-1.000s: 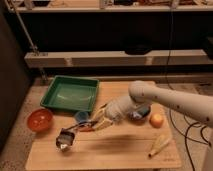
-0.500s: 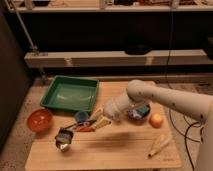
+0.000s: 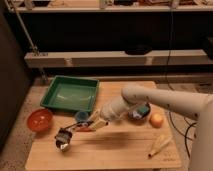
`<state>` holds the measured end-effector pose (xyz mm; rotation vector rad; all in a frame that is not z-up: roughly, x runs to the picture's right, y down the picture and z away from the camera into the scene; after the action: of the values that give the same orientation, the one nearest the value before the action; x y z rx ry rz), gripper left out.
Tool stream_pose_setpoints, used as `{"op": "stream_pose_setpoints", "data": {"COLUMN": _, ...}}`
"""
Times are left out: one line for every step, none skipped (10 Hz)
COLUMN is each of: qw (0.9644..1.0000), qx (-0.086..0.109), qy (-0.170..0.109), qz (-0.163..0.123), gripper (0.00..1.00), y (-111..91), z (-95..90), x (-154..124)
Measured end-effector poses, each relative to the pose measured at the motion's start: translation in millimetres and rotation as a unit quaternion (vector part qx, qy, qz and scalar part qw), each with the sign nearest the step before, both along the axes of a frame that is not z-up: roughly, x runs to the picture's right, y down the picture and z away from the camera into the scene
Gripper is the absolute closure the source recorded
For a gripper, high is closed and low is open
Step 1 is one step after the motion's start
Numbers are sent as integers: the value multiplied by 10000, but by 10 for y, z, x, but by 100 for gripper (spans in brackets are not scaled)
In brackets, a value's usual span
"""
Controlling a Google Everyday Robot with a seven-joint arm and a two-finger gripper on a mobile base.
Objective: Place brush in metal cup
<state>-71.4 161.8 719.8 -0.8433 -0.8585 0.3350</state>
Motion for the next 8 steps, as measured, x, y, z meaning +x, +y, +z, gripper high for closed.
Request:
{"op": "stream_pose_setpoints", "data": {"qw": 10000, "qx": -16, "qy": 32, "qz": -2, "gripper": 100, "y": 11, "z": 34, "x": -31}}
{"op": "stream_pose_setpoints", "data": {"qw": 10000, "qx": -39, "qy": 60, "qz": -6, "gripper": 100, "y": 18, "z": 73, "x": -76}}
{"op": "stream_pose_setpoints", "data": {"qw": 10000, "qx": -49, "qy": 83, "qz": -4, "gripper": 100, "y": 21, "z": 95, "x": -97}}
{"op": "stream_pose_setpoints", "data": {"qw": 9999, "qx": -56, "qy": 95, "qz": -8, "gripper": 100, "y": 28, "z": 110, "x": -114}}
{"op": "stream_pose_setpoints", "data": {"qw": 9999, "qx": -66, "qy": 111, "qz": -11, "gripper": 100, "y": 39, "z": 129, "x": -127}}
{"op": "stream_pose_setpoints", "data": {"qw": 9999, "qx": -76, "qy": 124, "qz": -15, "gripper": 100, "y": 57, "z": 145, "x": -134}}
{"op": "stream_pose_setpoints", "data": {"qw": 9999, "qx": -77, "qy": 134, "qz": -13, "gripper": 100, "y": 68, "z": 155, "x": -134}}
{"op": "stream_pose_setpoints", "data": {"qw": 9999, "qx": -72, "qy": 148, "qz": -16, "gripper": 100, "y": 83, "z": 164, "x": -130}}
